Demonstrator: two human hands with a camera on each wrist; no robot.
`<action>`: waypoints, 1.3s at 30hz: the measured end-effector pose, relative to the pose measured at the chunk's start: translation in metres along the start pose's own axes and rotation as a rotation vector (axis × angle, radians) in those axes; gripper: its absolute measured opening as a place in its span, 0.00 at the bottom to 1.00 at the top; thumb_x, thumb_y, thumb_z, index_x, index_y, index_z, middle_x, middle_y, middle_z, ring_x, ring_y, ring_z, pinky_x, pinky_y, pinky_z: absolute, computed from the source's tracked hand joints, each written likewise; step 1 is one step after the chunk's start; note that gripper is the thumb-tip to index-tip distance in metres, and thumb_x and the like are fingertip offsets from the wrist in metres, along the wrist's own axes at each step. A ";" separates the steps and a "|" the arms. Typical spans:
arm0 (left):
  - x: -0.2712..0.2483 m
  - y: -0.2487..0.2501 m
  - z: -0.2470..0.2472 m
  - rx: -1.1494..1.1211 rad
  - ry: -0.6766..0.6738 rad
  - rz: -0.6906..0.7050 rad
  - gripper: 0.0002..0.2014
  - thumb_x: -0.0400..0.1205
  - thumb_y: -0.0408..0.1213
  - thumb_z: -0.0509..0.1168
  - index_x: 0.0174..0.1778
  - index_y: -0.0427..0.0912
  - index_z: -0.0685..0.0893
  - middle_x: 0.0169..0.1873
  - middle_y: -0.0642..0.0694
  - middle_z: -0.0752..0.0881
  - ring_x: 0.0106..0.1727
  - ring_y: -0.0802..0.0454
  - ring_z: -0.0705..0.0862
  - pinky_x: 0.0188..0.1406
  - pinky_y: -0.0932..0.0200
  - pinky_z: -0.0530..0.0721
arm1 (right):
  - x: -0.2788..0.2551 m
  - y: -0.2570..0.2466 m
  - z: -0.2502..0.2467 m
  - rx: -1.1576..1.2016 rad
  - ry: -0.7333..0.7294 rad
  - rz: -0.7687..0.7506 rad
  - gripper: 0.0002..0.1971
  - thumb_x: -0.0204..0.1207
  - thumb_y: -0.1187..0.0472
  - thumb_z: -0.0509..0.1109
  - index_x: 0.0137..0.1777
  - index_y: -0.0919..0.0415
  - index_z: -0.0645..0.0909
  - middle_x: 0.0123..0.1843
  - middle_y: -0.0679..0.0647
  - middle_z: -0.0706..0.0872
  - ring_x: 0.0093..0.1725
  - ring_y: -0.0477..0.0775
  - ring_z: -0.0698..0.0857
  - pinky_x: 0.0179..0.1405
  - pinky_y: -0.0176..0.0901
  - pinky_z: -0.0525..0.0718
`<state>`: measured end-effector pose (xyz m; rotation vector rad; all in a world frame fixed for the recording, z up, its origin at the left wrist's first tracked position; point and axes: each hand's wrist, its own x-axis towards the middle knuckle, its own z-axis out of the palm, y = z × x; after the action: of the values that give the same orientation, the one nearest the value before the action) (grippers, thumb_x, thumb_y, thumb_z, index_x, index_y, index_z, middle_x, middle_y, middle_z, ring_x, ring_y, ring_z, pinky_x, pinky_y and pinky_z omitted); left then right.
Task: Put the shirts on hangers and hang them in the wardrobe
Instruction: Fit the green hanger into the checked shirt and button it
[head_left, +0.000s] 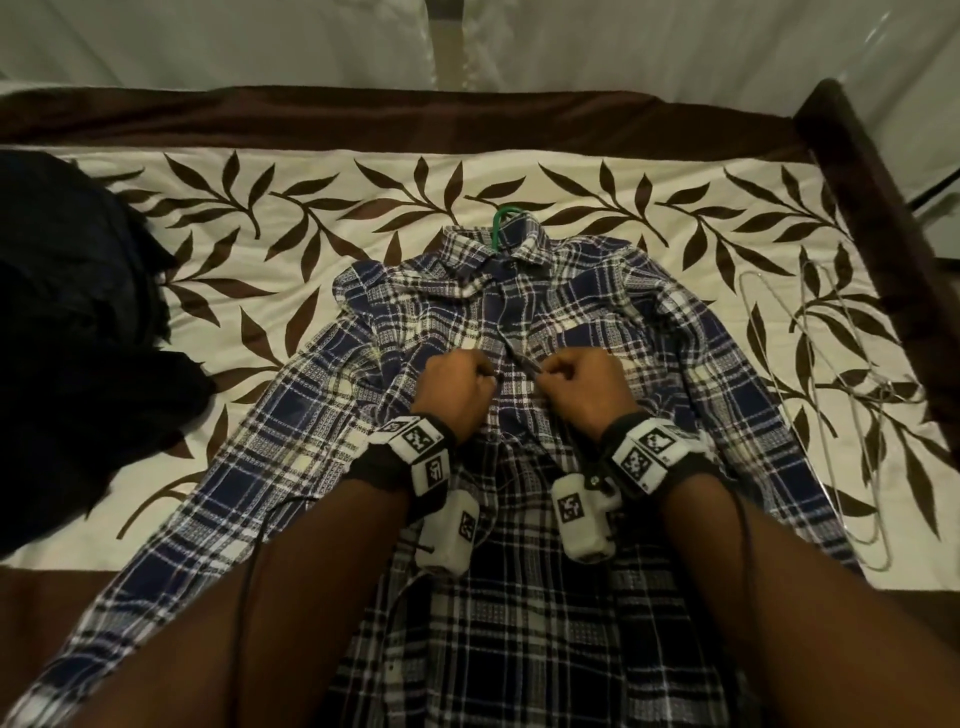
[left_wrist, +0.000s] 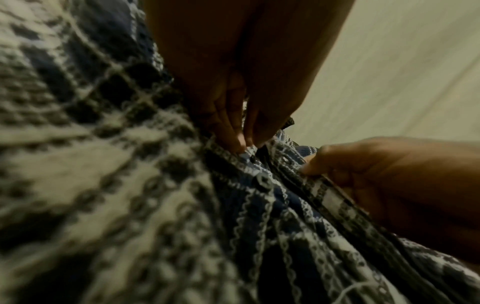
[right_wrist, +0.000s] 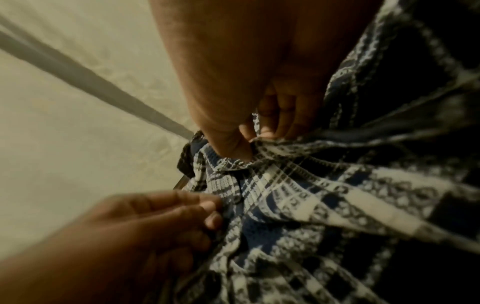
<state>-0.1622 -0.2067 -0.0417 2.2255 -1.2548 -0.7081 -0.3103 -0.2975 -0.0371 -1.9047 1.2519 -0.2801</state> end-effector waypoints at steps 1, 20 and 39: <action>0.003 0.002 0.001 0.001 0.016 0.003 0.10 0.84 0.32 0.64 0.55 0.40 0.90 0.46 0.41 0.91 0.45 0.44 0.88 0.52 0.46 0.89 | 0.000 -0.001 0.003 -0.043 -0.004 -0.029 0.03 0.76 0.61 0.75 0.41 0.57 0.88 0.34 0.47 0.89 0.37 0.47 0.89 0.43 0.46 0.90; 0.004 0.005 0.013 -0.219 0.163 -0.061 0.07 0.77 0.33 0.73 0.34 0.46 0.91 0.29 0.54 0.88 0.33 0.54 0.87 0.38 0.56 0.89 | 0.008 0.011 0.009 0.168 0.057 -0.029 0.07 0.79 0.58 0.74 0.40 0.58 0.86 0.35 0.52 0.90 0.38 0.53 0.89 0.43 0.46 0.87; 0.000 0.019 0.008 -0.609 0.070 -0.172 0.04 0.77 0.25 0.74 0.42 0.36 0.92 0.29 0.39 0.90 0.29 0.48 0.86 0.39 0.48 0.92 | 0.006 0.004 -0.001 0.223 0.007 -0.095 0.09 0.75 0.69 0.76 0.49 0.55 0.87 0.40 0.54 0.90 0.41 0.55 0.90 0.47 0.52 0.91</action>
<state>-0.1789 -0.2162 -0.0353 1.8360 -0.6897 -0.9228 -0.3104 -0.3039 -0.0410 -1.7744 1.0882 -0.4575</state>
